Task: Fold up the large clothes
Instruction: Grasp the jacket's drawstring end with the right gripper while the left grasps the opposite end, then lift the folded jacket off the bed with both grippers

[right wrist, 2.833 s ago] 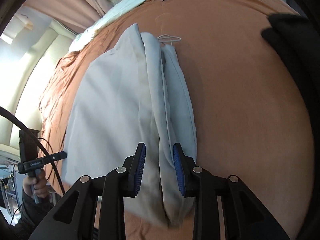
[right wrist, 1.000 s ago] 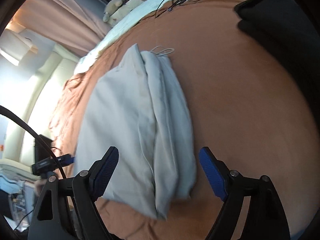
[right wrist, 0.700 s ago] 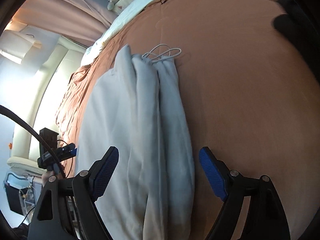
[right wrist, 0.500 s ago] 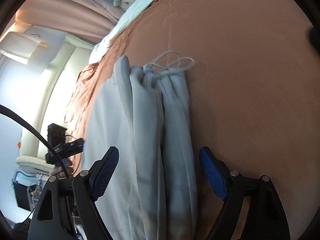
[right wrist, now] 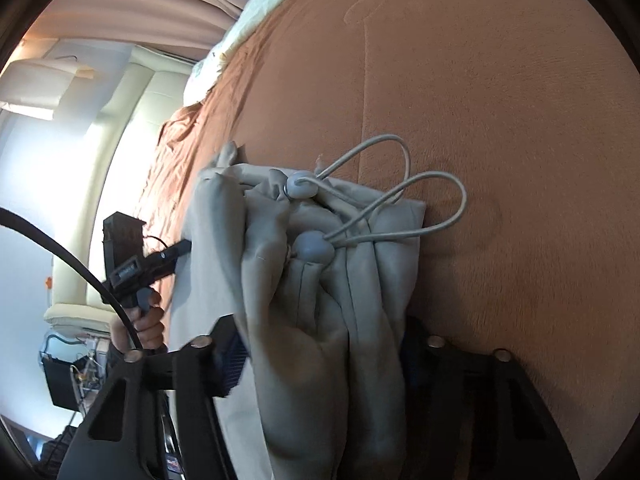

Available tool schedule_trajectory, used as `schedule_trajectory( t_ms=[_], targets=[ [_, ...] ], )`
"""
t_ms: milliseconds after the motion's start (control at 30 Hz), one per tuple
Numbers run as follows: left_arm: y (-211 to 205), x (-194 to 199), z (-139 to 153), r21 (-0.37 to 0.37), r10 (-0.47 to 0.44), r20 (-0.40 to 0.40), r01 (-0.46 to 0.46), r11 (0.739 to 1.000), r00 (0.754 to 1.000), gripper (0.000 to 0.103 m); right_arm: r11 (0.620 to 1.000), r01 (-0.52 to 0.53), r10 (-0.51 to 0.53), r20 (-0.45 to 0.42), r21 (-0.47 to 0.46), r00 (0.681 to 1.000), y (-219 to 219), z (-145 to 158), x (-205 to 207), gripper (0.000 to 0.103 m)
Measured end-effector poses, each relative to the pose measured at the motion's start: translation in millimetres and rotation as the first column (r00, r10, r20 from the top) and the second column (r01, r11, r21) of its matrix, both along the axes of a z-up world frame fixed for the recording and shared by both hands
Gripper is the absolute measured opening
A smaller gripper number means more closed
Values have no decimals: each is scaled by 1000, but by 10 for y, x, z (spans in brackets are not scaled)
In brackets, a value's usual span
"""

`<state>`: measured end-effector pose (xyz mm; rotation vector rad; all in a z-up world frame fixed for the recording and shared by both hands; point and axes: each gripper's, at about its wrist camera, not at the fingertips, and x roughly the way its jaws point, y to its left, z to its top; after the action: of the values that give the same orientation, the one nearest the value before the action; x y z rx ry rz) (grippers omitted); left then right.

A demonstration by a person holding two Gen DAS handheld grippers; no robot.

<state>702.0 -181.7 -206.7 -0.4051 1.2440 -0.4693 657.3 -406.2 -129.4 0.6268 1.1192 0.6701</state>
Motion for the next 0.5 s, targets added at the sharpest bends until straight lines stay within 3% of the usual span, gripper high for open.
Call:
schedule_trajectory(
  t_ms=[167, 300, 500],
  targets=[
    [-127, 65, 53, 49, 4, -8, -4, 999, 1000, 60, 997, 16, -12, 55, -77, 998, 189, 209, -132, 17],
    [-167, 9, 192, 76, -4, 8, 4, 997, 1000, 36, 994, 39, -25, 125, -105, 992, 341, 488, -327, 11],
    [-168, -167, 498, 79, -5, 73, -1, 997, 997, 25, 988, 72, -41, 221, -135, 975, 545, 904, -671, 9]
  ],
)
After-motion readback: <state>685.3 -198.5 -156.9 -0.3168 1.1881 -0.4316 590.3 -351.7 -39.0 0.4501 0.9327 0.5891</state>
